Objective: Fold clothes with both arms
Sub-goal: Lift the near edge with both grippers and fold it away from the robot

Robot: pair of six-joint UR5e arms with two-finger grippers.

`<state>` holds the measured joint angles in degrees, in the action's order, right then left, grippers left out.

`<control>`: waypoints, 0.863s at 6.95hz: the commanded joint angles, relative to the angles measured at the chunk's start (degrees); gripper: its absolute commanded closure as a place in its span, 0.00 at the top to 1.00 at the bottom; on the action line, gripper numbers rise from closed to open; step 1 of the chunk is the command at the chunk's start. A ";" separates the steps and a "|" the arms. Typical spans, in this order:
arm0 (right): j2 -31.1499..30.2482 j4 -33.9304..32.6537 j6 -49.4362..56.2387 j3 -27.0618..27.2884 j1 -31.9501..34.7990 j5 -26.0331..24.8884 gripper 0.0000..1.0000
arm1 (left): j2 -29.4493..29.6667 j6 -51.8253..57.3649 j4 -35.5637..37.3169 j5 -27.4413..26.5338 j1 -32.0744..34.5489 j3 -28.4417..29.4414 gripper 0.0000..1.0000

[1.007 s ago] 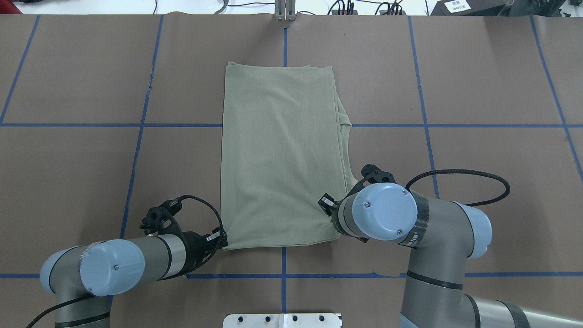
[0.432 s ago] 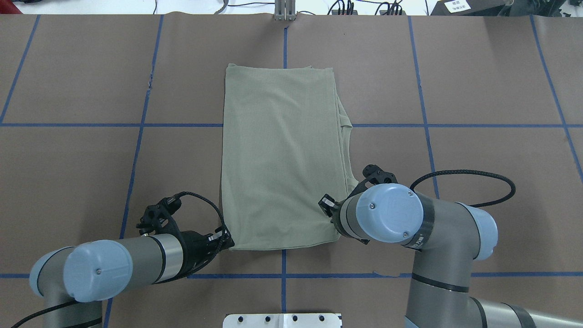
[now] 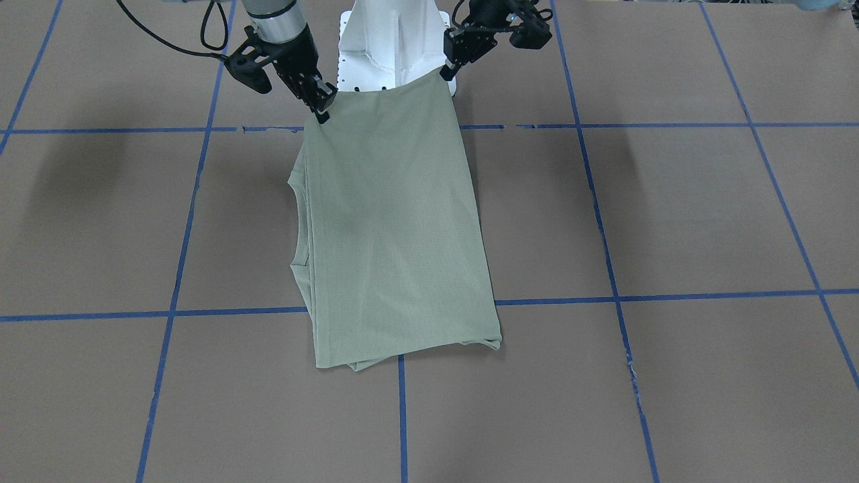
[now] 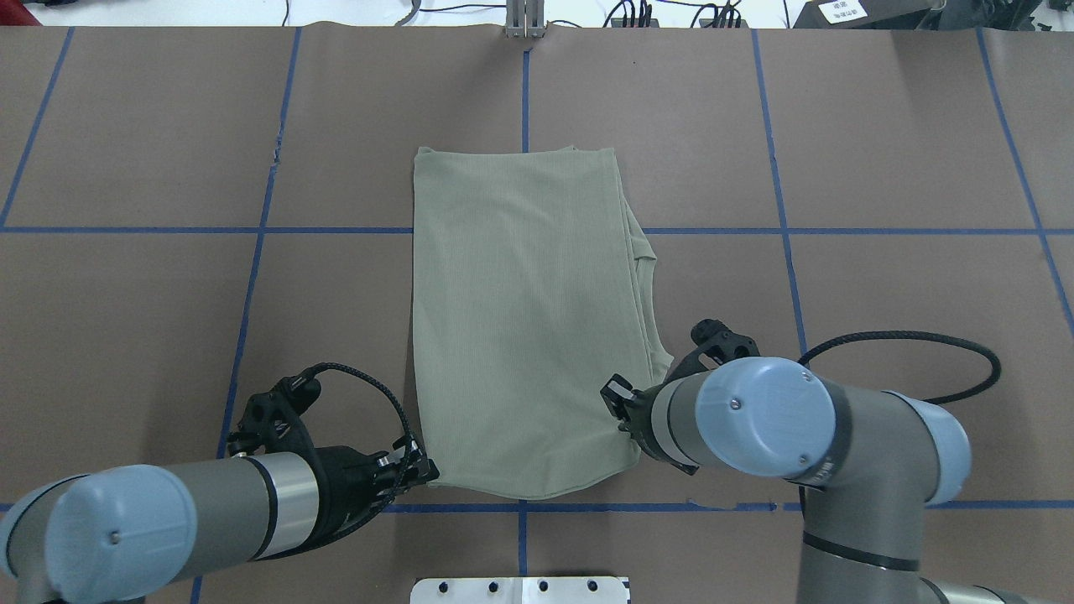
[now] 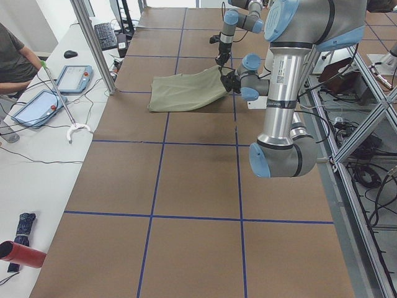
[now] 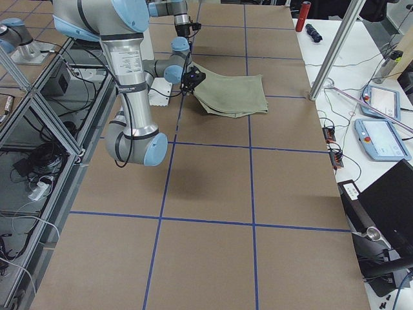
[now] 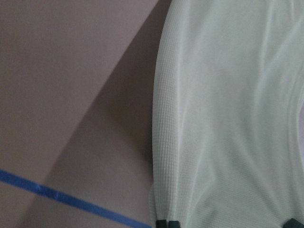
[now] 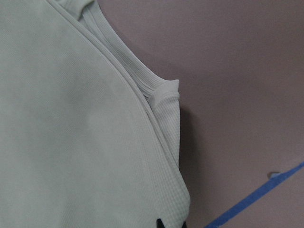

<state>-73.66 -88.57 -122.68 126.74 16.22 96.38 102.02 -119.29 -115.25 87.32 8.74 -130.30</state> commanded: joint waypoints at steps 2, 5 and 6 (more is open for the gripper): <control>4.99 -4.51 1.37 -0.22 6.94 4.34 0.00 | 4.83 1.41 3.98 0.31 6.85 -0.43 0.00; 15.27 -3.90 12.26 -16.39 16.97 8.27 0.00 | 10.03 12.47 3.73 2.51 16.89 12.57 0.00; 17.82 -0.07 13.15 -22.53 18.65 9.08 0.00 | 13.00 14.94 3.46 2.42 19.27 18.44 0.00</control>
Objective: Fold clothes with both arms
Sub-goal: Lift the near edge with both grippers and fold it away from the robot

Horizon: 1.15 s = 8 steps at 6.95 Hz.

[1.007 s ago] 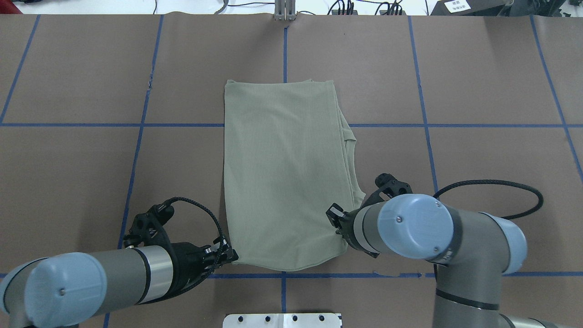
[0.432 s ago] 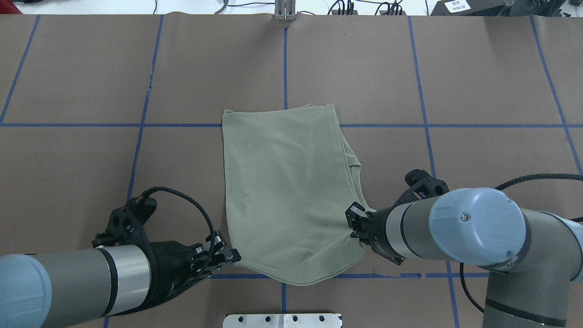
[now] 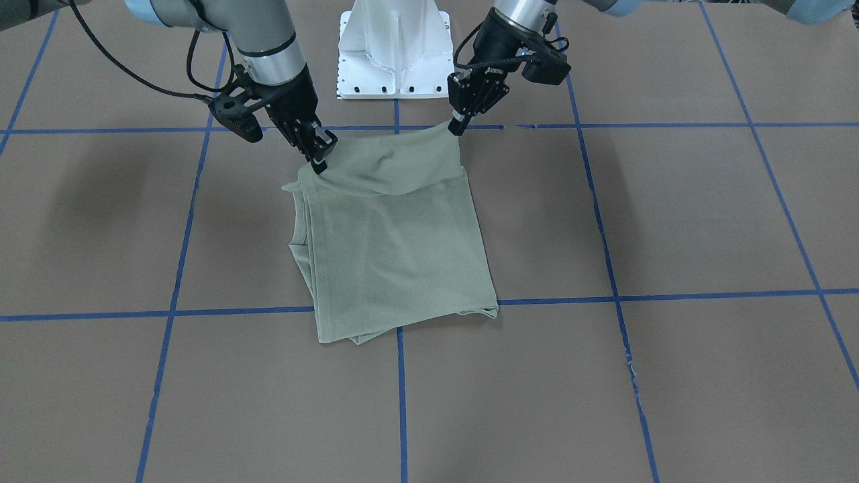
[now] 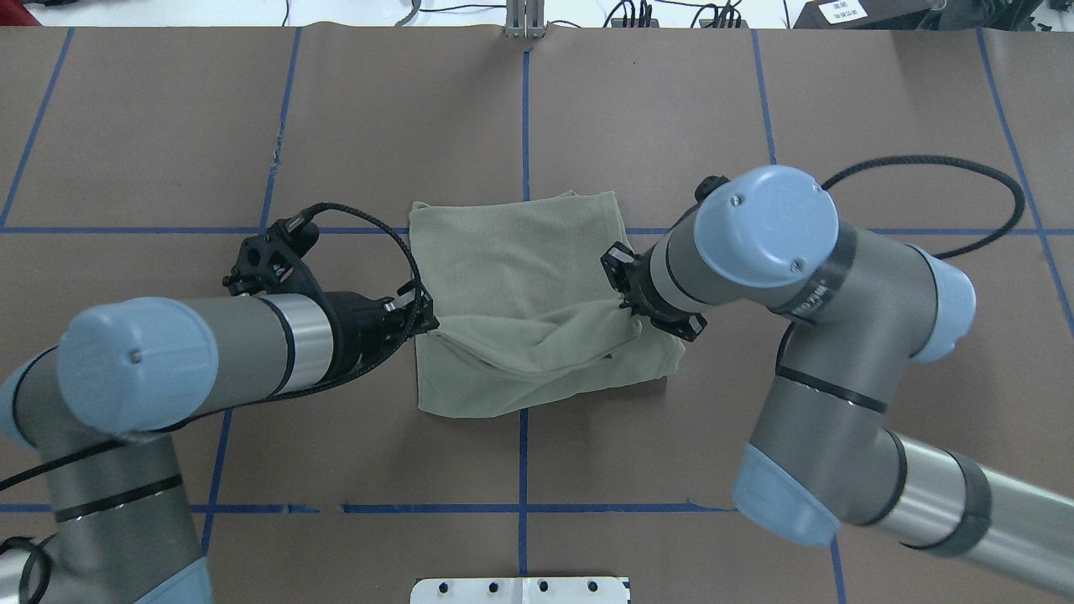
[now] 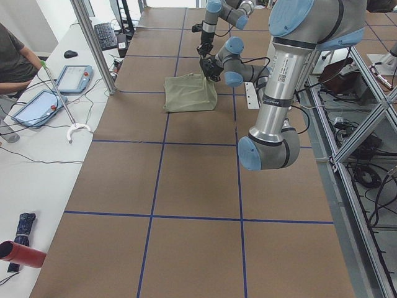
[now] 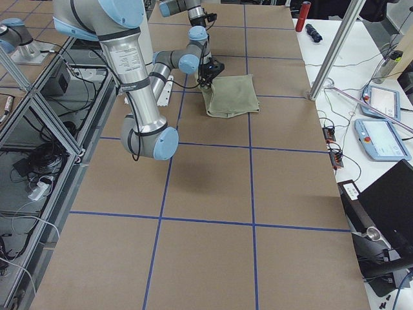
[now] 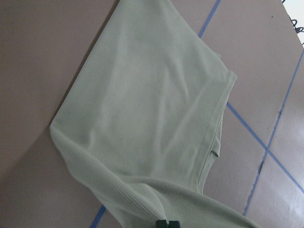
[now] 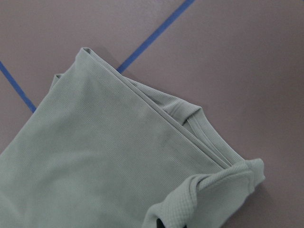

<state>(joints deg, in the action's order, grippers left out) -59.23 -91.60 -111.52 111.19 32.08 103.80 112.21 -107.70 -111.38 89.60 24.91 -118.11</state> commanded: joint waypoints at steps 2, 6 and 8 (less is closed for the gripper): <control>6.57 11.95 2.53 -18.34 5.35 3.50 0.00 | 4.95 5.92 -7.83 0.05 6.20 16.90 0.00; 12.38 16.19 3.15 -29.10 6.68 3.61 0.00 | 5.39 10.50 -13.07 0.22 9.90 21.35 0.00; 13.43 16.28 4.37 -31.90 6.68 3.61 0.00 | 5.39 10.41 -13.42 0.14 9.90 24.04 0.00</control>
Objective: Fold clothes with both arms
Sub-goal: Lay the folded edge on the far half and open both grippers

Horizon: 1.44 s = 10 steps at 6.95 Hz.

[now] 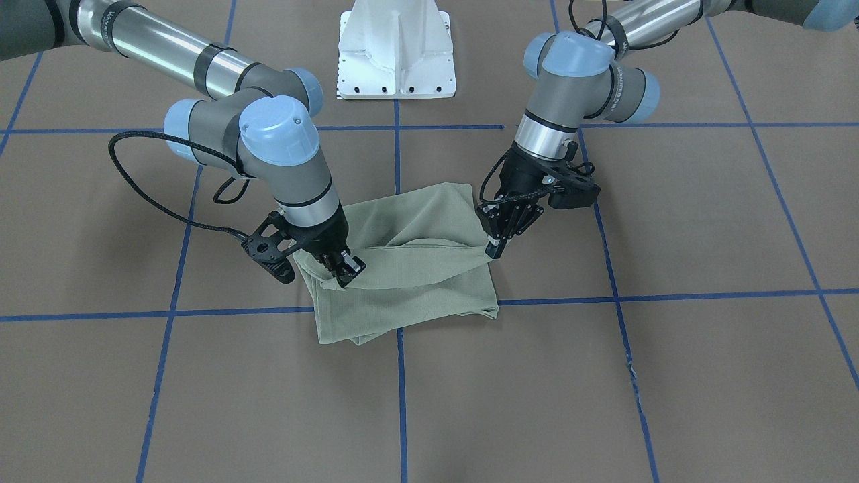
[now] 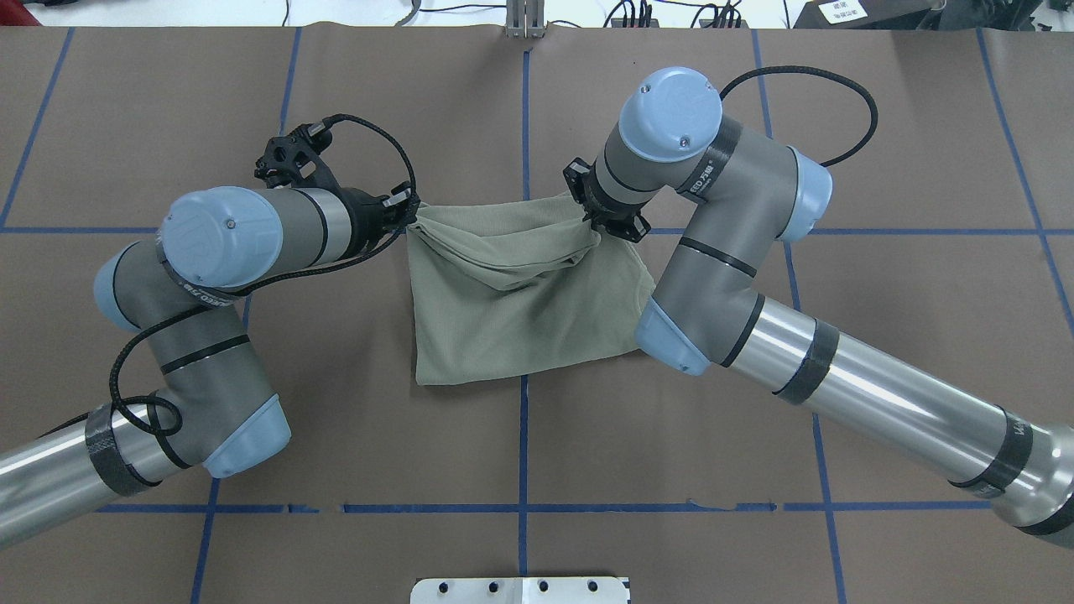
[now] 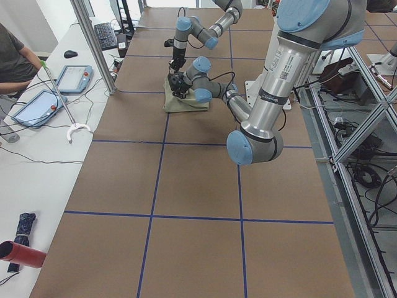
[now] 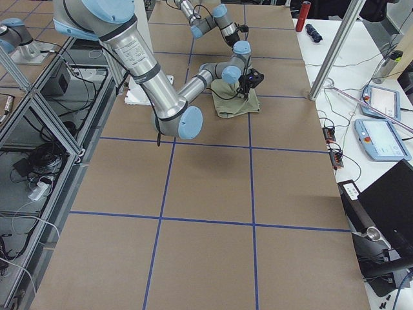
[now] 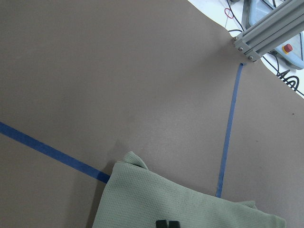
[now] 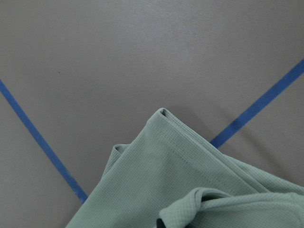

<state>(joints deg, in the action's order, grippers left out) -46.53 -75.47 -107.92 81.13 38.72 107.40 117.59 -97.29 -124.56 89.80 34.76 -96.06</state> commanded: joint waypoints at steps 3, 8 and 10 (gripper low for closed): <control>3.90 0.24 16.44 -11.31 4.93 1.49 1.00 | 3.43 11.80 -17.84 -0.24 6.43 23.14 0.29; 4.52 0.32 25.40 -11.52 8.23 8.27 1.00 | 3.17 13.61 -18.44 13.23 12.24 19.18 0.44; 4.26 0.15 18.13 -8.37 4.11 5.91 0.44 | 1.06 13.79 -18.09 19.94 15.76 13.73 0.44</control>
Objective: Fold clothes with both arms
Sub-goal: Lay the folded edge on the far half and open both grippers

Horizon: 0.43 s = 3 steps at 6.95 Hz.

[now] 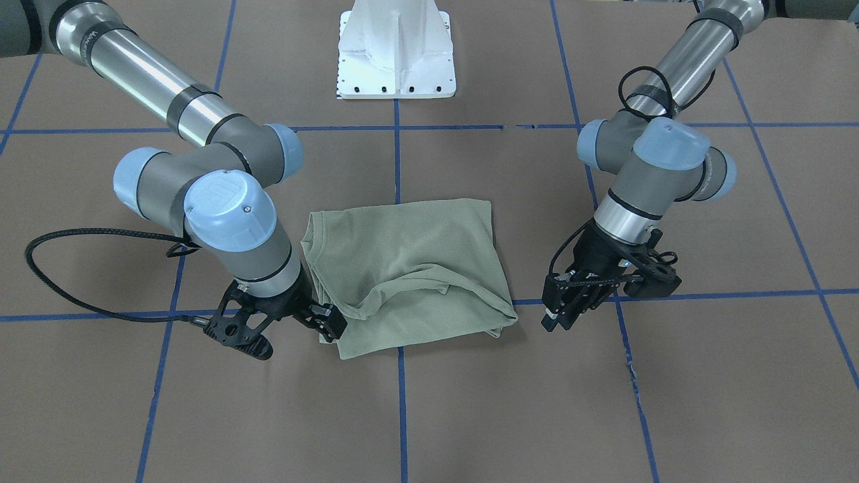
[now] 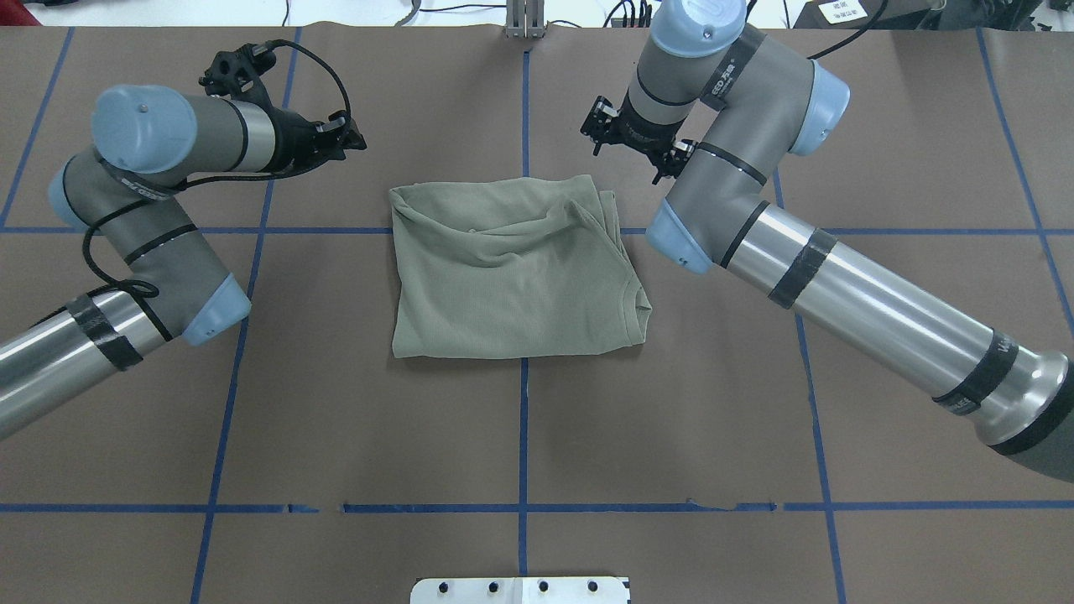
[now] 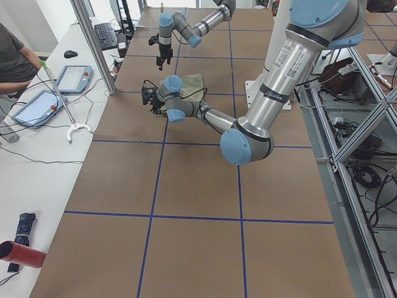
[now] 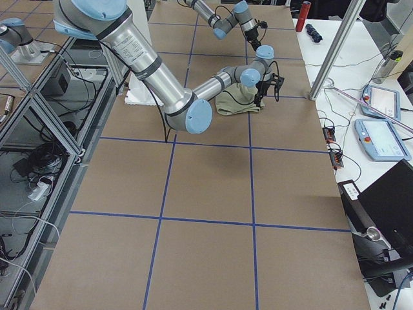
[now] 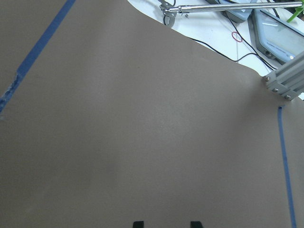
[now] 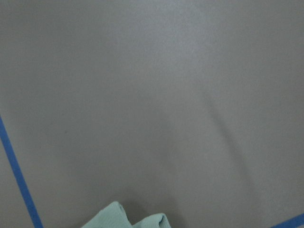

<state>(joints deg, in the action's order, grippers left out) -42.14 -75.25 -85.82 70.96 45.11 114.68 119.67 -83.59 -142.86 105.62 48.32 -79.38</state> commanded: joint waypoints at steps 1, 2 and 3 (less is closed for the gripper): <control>-0.13 -0.16 -5.74 2.95 -4.65 -3.04 0.00 | -1.19 0.09 0.39 7.29 4.31 -4.19 0.44; -0.22 -0.16 -5.94 3.83 -7.29 -3.58 0.00 | -2.76 0.09 0.48 8.54 5.03 -5.60 0.44; -0.22 -0.16 -5.76 4.36 -10.01 -6.98 0.00 | -3.13 0.09 0.56 8.73 5.29 -6.22 0.44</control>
<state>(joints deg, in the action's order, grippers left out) -42.32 -75.40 -91.31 74.44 38.36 110.70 117.38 -83.50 -142.42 113.32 52.88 -84.44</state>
